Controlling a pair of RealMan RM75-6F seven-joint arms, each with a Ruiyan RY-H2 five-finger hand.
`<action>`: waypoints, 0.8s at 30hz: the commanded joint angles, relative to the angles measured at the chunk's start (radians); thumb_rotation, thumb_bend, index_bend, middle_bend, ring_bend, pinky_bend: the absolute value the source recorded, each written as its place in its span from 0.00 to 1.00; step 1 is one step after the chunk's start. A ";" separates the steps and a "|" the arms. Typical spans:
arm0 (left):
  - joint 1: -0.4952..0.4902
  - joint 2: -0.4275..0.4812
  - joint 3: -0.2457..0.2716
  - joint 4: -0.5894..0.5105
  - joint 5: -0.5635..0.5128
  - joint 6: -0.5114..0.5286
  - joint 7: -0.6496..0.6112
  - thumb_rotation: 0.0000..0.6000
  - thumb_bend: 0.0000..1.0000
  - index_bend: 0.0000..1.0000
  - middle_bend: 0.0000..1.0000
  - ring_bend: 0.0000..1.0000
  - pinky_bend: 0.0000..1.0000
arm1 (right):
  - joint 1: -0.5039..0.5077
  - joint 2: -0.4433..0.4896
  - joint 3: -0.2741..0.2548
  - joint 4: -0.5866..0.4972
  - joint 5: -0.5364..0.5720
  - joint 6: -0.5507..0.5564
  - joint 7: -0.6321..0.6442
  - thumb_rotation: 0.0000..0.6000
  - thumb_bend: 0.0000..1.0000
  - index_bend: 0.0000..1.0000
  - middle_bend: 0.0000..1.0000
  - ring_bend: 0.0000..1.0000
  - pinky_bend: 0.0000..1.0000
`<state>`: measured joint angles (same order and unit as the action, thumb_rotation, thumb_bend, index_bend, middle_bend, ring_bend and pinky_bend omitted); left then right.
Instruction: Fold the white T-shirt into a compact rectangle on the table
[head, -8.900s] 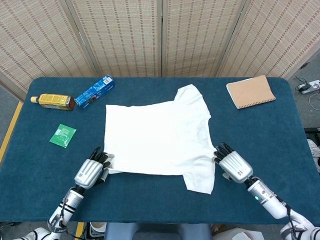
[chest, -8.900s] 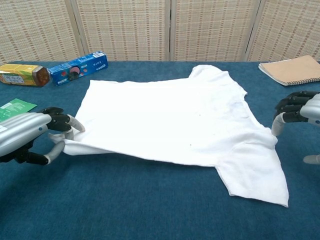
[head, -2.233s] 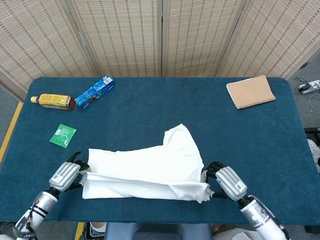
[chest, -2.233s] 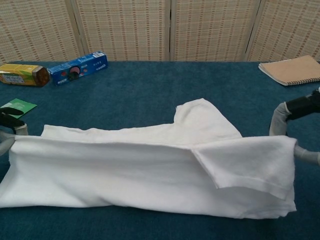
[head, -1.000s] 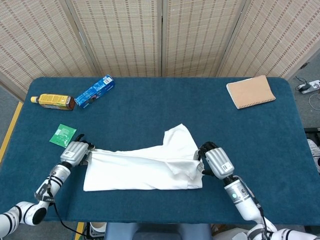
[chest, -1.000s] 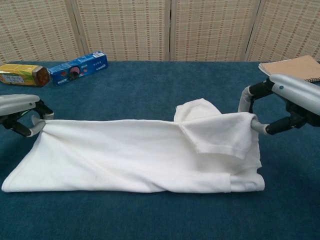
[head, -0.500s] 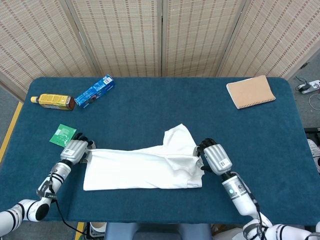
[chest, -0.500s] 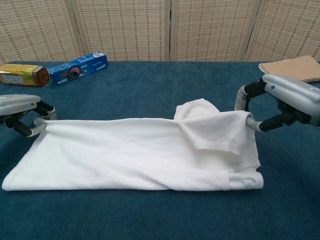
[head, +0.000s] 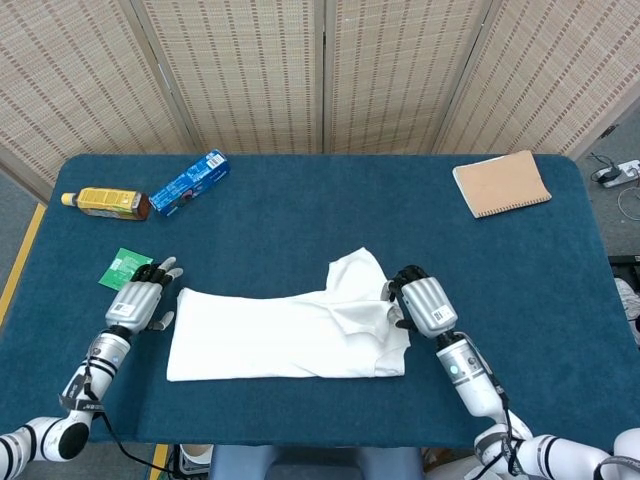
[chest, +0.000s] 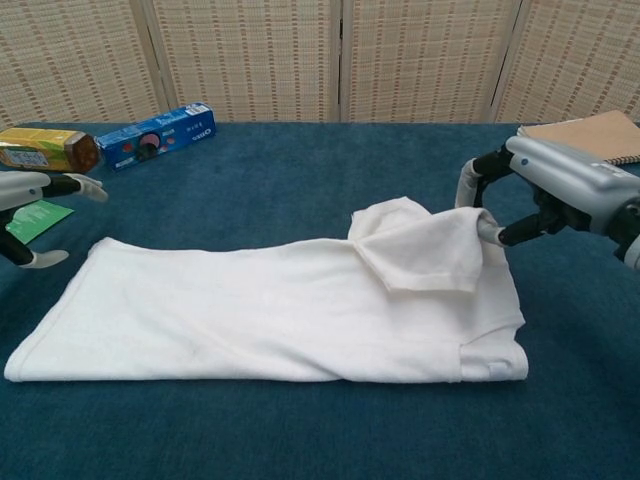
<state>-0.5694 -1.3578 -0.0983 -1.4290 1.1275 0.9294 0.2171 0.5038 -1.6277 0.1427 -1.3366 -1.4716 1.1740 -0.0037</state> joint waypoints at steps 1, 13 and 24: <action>0.018 0.016 -0.001 -0.029 0.012 0.033 -0.007 1.00 0.38 0.00 0.00 0.00 0.00 | 0.012 -0.010 0.006 0.021 0.002 -0.006 0.001 1.00 0.55 0.82 0.54 0.31 0.22; 0.067 0.058 -0.009 -0.104 0.043 0.127 -0.049 1.00 0.38 0.00 0.00 0.00 0.00 | 0.059 -0.072 0.031 0.158 0.022 -0.032 0.025 1.00 0.54 0.82 0.54 0.31 0.22; 0.087 0.066 -0.016 -0.110 0.042 0.146 -0.074 1.00 0.38 0.00 0.00 0.00 0.00 | 0.080 -0.124 0.040 0.277 0.053 -0.057 0.059 1.00 0.54 0.82 0.54 0.31 0.22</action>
<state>-0.4827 -1.2921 -0.1141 -1.5393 1.1693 1.0754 0.1427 0.5800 -1.7449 0.1818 -1.0695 -1.4211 1.1205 0.0501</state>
